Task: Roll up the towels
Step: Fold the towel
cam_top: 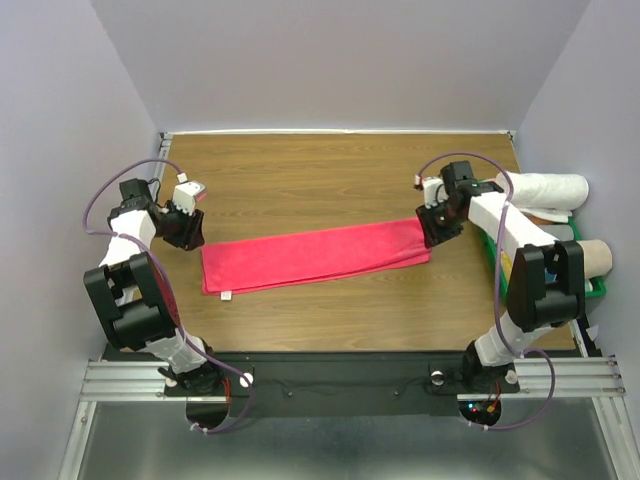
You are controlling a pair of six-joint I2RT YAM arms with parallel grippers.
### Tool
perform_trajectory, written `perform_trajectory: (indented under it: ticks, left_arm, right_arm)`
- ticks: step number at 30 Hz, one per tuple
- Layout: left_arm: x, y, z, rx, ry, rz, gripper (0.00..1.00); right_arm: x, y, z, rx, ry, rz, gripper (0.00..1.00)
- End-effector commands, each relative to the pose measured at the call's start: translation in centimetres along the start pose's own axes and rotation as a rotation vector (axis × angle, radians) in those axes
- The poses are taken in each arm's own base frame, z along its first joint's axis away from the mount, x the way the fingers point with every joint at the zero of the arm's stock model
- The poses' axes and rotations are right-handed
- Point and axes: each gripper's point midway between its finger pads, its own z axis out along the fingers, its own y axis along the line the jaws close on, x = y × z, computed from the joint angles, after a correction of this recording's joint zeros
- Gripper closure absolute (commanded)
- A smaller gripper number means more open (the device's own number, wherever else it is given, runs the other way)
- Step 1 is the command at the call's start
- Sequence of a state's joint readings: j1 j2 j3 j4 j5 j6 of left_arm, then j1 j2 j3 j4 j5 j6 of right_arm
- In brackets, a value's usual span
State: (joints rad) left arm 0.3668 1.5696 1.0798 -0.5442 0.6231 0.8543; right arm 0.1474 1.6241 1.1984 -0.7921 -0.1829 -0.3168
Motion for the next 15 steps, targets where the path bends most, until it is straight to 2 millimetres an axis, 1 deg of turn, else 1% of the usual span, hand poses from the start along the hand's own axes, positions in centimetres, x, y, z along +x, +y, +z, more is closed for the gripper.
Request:
perform_trajectory:
  ticks: [1, 3, 5, 6, 9, 10, 12, 14, 15]
  left_arm:
    - [-0.6, -0.9, -1.4, -0.02, -0.008, 0.084, 0.46]
    - [-0.2, -1.3, -1.6, -0.015, 0.002, 0.092, 0.45]
    - [0.7, -2.0, -1.6, 0.009, 0.031, 0.078, 0.46]
    - [1.5, -2.6, -1.5, 0.037, 0.06, 0.049, 0.49]
    - [3.1, -3.9, -1.2, 0.111, 0.107, 0.003, 0.54]
    - [3.9, -4.4, -1.1, 0.143, 0.129, -0.027, 0.54]
    - [4.7, -4.9, -1.2, 0.173, 0.152, -0.043, 0.53]
    - [5.2, -5.6, -1.4, 0.199, 0.163, -0.026, 0.51]
    - [5.3, -5.8, -1.7, 0.204, 0.161, 0.007, 0.48]
  right_arm:
    - [2.1, 0.2, 0.6, -0.085, 0.073, 0.209, 0.63]
    - [2.7, 0.2, 1.1, -0.079, 0.092, 0.238, 0.64]
    - [2.7, -0.2, 1.7, -0.064, 0.088, 0.259, 0.65]
    - [2.7, -0.4, 2.1, -0.055, 0.089, 0.275, 0.65]
    - [2.6, -0.6, 2.8, -0.05, 0.092, 0.295, 0.65]
    - [2.7, -0.7, 3.3, -0.051, 0.101, 0.306, 0.65]
    - [2.7, -0.7, 4.0, -0.056, 0.103, 0.318, 0.65]
    - [2.8, -0.7, 4.4, -0.061, 0.108, 0.325, 0.65]
    - [2.8, -0.7, 4.6, -0.066, 0.108, 0.334, 0.65]
